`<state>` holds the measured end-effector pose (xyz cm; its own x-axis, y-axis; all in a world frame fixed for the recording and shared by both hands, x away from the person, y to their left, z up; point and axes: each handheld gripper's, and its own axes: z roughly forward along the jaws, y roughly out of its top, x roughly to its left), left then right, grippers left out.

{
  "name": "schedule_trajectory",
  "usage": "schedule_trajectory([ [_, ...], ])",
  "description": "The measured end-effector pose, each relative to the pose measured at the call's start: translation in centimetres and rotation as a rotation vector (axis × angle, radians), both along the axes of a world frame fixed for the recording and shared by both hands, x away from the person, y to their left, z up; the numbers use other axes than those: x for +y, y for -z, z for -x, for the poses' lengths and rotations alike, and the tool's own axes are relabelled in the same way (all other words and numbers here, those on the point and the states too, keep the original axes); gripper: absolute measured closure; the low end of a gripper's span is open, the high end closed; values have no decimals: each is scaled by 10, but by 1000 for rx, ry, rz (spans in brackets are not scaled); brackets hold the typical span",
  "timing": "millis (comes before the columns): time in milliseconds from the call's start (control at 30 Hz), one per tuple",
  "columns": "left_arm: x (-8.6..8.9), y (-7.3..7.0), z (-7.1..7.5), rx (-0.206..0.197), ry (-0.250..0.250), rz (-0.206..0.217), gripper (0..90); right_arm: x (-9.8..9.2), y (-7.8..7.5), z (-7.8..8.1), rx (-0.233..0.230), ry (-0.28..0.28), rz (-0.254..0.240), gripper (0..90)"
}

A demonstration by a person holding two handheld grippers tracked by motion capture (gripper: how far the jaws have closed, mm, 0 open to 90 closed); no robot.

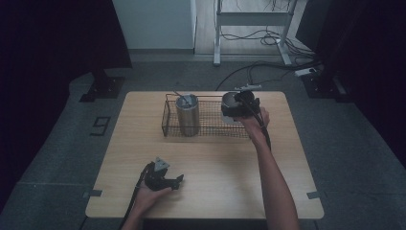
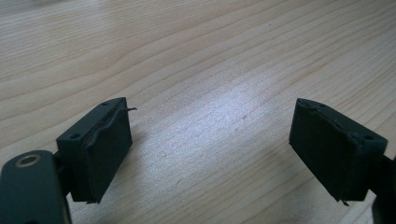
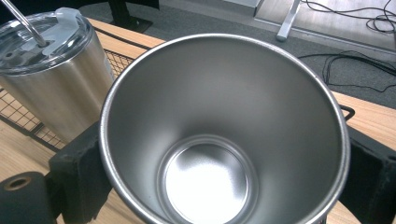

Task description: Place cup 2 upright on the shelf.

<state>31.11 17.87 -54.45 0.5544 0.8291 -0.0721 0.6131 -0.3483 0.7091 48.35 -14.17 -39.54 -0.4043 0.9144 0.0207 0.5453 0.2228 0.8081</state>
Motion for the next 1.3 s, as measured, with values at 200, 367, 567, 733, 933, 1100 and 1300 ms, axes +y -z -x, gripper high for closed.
schedule_trajectory([
  [200,1,0,0,0,-5,1,131,4,2,-9,5,-3,6,69],
  [367,2,0,-1,3,-7,2,132,6,3,-15,8,-5,3,70],
  [567,1,1,-1,6,-4,-1,132,8,7,-22,16,-6,2,69],
  [733,0,2,-1,11,0,-5,133,10,9,-28,25,-1,12,69],
  [933,0,2,-1,10,-1,-6,134,13,10,-35,25,-6,20,70],
  [1100,-1,2,-1,11,1,-8,135,14,17,-40,43,-7,32,69],
  [1300,-1,2,-1,11,2,-9,136,15,23,-45,50,-12,25,70],
])
